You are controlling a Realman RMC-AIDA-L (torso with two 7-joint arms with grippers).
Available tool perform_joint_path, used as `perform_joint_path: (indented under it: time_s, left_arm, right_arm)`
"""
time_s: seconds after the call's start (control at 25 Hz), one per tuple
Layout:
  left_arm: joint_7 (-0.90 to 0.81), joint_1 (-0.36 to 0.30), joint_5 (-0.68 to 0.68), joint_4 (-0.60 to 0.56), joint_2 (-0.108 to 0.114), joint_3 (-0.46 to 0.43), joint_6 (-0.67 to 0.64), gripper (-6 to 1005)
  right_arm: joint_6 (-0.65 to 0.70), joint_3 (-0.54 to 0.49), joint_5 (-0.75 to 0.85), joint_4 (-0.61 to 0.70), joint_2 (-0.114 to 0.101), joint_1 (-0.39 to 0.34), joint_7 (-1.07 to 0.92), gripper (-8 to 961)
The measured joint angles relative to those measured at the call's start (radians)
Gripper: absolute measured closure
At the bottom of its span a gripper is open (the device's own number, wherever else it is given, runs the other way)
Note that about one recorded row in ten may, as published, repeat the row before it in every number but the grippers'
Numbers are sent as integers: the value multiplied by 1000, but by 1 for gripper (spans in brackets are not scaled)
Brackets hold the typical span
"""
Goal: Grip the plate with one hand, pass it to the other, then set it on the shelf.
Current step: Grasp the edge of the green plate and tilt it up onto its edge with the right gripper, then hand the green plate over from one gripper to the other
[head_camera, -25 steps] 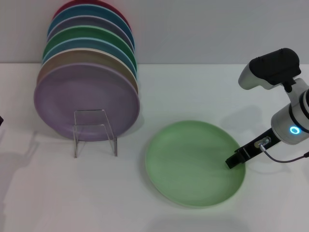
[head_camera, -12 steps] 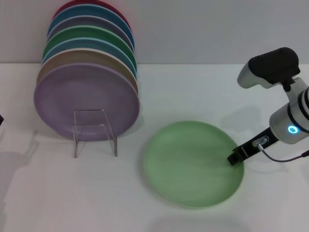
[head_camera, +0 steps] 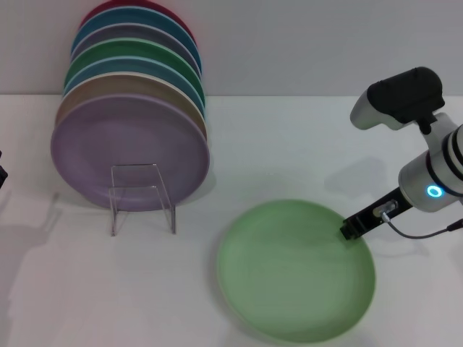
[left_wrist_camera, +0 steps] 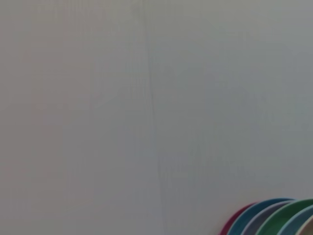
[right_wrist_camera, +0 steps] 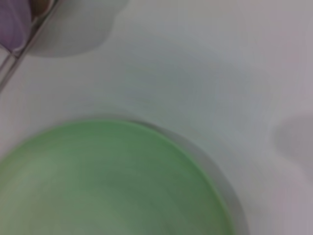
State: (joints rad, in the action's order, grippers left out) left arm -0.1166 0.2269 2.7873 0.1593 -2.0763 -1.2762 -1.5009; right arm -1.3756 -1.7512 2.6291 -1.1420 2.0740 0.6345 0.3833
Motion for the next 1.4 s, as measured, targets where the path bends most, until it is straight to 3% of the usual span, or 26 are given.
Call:
perform_joint_path:
  time_s: [0.36, 1.08, 1.24, 1.4]
  left_arm:
    - [0, -1, 0, 11, 1, 1, -3, 173]
    - [-24, -14, 0, 48, 1, 12, -9, 177]
    - [-103, -14, -4, 48, 5, 14, -40, 178]
    - [-140, -11, 1, 53, 12, 60, -63, 179]
  right_arm:
    - [-23, 1, -39, -80, 2, -44, 35, 923]
    - [-66, -67, -190, -287, 1, -159, 128, 932]
    - [-57, -102, -237, -364, 2, -213, 187, 932]
    - [49, -117, -359, -404, 4, -302, 342, 932]
